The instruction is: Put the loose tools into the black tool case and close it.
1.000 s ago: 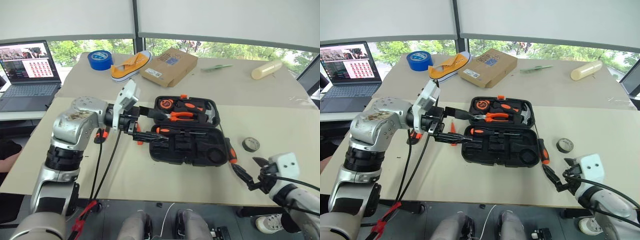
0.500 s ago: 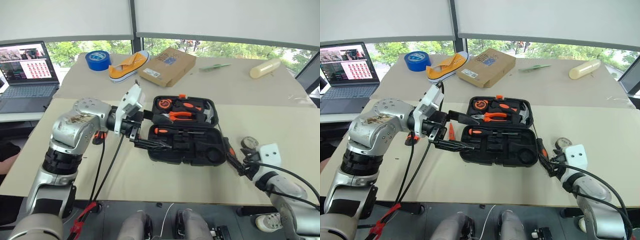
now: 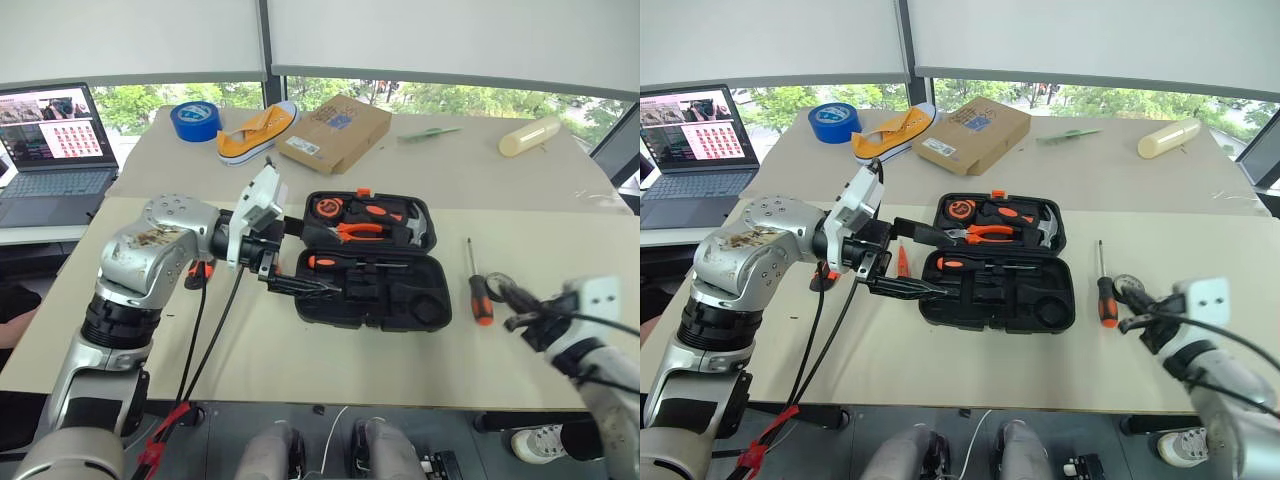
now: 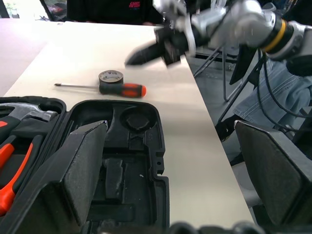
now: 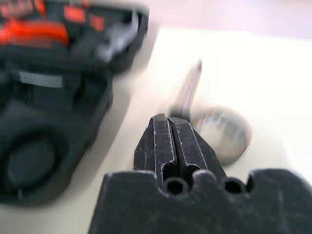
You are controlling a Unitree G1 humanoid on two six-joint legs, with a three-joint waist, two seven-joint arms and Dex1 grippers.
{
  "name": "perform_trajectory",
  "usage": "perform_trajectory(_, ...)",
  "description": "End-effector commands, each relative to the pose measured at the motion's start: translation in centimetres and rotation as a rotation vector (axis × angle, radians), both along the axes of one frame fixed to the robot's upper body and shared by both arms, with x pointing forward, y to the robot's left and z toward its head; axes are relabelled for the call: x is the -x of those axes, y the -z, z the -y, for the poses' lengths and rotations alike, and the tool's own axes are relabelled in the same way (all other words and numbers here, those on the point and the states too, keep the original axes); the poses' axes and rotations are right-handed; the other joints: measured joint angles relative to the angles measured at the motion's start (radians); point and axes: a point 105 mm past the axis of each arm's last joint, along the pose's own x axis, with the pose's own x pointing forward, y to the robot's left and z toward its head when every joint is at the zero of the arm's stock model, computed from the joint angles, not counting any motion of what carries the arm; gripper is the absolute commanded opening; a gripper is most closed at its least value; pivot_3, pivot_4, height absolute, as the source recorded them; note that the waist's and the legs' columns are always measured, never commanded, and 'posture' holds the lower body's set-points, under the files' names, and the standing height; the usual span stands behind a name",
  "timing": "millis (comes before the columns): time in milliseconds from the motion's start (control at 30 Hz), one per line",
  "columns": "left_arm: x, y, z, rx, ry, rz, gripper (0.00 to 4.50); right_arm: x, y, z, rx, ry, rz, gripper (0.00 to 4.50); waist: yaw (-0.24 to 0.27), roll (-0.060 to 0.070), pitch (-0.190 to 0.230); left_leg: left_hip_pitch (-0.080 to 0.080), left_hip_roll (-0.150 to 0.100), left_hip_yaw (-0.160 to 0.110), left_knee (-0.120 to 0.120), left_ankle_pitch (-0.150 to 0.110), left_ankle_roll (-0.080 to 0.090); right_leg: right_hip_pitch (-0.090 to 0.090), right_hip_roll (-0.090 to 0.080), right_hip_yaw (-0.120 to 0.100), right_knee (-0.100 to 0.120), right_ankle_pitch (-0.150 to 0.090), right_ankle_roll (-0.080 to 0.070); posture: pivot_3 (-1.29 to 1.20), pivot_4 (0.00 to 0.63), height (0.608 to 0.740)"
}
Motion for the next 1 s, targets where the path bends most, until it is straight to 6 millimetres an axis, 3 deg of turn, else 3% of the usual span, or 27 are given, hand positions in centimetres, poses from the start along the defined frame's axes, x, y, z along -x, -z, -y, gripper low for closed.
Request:
perform_trajectory(33, 0.0, -0.3, -0.1, 0.007, -0.007, 0.037, 4.50, 0.3, 0.0, -0.4, 0.019, -0.058, -0.035, 0.30, 0.002, 0.000, 0.000, 0.000, 0.000, 0.000, 0.000, 0.000, 0.000, 0.000, 0.000, 0.000, 0.000, 0.000, 0.000, 0.00, 0.150, 0.731)
perform_trajectory(233, -0.1, -0.4, 0.1, 0.015, -0.016, 0.047, 4.50, -0.2, 3.1, 0.8, 0.048, 0.061, -0.124, 2.14, 0.002, 0.000, 0.000, 0.000, -0.001, 0.000, 0.000, 0.000, 0.000, 0.000, -0.001, 0.000, 0.000, 0.000, 0.001, 0.00, 0.150, 0.731)
perform_trajectory(333, 0.0, -0.3, 0.0, 0.008, -0.017, 0.053, 4.50, -0.1, 4.6, 0.4, 0.045, 0.071, -0.152, 3.14, 0.002, 0.000, 0.000, -0.001, 0.000, 0.000, -0.001, 0.000, 0.000, 0.000, -0.001, 0.000, 0.000, -0.001, 0.001, 0.00, 0.150, 0.731)
perform_trajectory(633, 0.1, -0.3, 0.1, 0.004, -0.014, 0.054, 4.50, -1.0, 7.5, -0.6, 0.026, 0.076, -0.195, 3.14, -0.001, 0.000, 0.000, 0.000, 0.000, 0.000, -0.001, 0.000, 0.000, 0.000, 0.000, 0.001, 0.000, -0.002, 0.004, 0.00, 0.150, 0.731)
perform_trajectory(767, 0.2, -0.2, 0.0, -0.002, -0.011, 0.054, 4.50, -1.3, 7.3, -0.6, 0.008, 0.096, -0.161, 2.17, -0.001, 0.000, 0.000, 0.000, 0.000, 0.000, -0.001, 0.000, 0.000, 0.000, 0.000, 0.001, 0.000, -0.002, 0.004, 0.00, 0.150, 0.731)
perform_trajectory(867, 0.2, -0.1, -0.1, -0.006, -0.012, 0.056, 4.50, -1.0, 6.2, -0.2, 0.026, 0.139, -0.115, 1.17, -0.001, 0.000, 0.000, 0.000, 0.000, 0.000, -0.001, 0.000, 0.000, 0.000, 0.000, 0.001, 0.000, -0.002, 0.003, 0.00, 0.150, 0.731)
perform_trajectory(1000, 0.2, 0.0, -0.4, -0.010, -0.019, 0.058, 4.50, -0.8, 2.9, -0.3, 0.020, 0.162, -0.029, 1.01, 0.000, 0.002, 0.001, 0.000, 0.000, 0.001, -0.001, 0.000, 0.000, -0.001, -0.001, 0.001, 0.000, -0.002, 0.003, 0.00, 0.150, 0.731)
